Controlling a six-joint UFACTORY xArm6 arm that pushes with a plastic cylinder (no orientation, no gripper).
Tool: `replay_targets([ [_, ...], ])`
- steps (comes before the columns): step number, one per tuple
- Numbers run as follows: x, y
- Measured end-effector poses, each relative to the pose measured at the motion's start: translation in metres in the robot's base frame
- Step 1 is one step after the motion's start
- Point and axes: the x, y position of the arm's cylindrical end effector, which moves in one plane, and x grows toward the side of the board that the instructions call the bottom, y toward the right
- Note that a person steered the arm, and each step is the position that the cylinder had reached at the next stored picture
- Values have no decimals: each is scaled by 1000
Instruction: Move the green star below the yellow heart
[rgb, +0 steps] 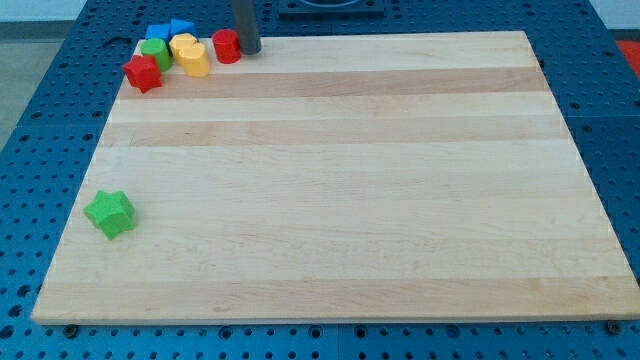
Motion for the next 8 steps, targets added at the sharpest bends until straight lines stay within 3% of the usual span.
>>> replay_targets([
  [2,0,-33],
  [3,6,-12],
  [4,39,45],
  [6,196,70],
  [7,267,49],
  [8,297,-10],
])
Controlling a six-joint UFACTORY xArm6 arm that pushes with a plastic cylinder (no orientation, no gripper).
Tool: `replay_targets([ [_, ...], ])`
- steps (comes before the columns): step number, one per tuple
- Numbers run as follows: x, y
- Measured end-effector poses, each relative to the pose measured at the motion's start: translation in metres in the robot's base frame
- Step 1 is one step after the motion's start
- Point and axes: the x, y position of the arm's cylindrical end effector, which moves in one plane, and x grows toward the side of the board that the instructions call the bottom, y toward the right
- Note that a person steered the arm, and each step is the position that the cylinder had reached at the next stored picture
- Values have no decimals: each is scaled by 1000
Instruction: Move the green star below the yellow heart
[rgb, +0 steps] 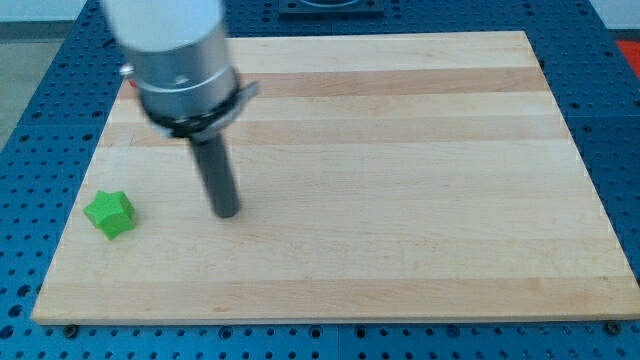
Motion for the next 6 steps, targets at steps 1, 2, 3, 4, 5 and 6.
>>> replay_targets([
  [1,27,-47],
  [2,53,-90],
  [3,44,-142],
  [4,3,-150],
  [5,-27,-125],
  [6,-6,-140],
])
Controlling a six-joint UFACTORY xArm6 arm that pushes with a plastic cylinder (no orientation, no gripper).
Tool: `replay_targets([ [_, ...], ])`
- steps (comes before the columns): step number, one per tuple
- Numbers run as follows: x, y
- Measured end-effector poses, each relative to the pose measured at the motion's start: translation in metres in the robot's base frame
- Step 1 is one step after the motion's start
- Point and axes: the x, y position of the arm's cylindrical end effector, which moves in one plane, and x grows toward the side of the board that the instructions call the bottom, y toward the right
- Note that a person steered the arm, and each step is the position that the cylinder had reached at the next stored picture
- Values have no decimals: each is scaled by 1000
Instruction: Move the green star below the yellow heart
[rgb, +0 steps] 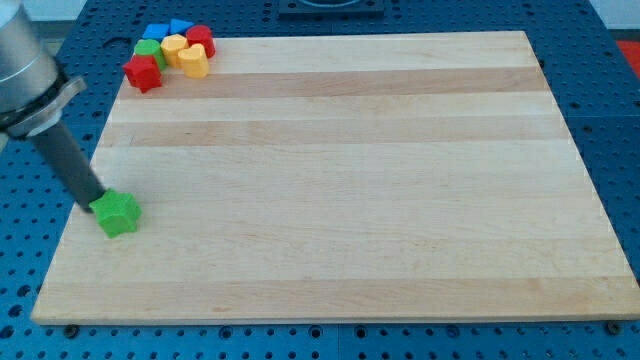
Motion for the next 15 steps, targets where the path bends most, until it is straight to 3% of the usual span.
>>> replay_targets([
  [1,41,-13],
  [2,52,13],
  [6,-85,49],
  [7,-81,52],
  [8,-28,52],
  [9,-17,80],
  [12,-120,97],
  [14,-85,83],
  [15,-99,52],
])
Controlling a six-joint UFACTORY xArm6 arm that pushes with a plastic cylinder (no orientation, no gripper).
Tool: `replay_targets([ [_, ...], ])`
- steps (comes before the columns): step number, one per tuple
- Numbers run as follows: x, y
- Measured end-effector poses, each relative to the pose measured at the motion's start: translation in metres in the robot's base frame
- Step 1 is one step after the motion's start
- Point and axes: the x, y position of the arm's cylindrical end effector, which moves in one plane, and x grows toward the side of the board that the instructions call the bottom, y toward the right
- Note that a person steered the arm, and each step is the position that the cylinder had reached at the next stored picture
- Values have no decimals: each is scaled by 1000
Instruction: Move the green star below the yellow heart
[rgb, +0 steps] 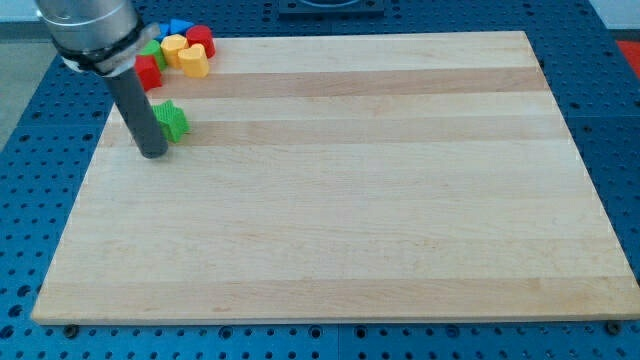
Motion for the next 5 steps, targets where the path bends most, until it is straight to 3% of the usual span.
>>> replay_targets([
  [3,-87,-2],
  [5,-81,0],
])
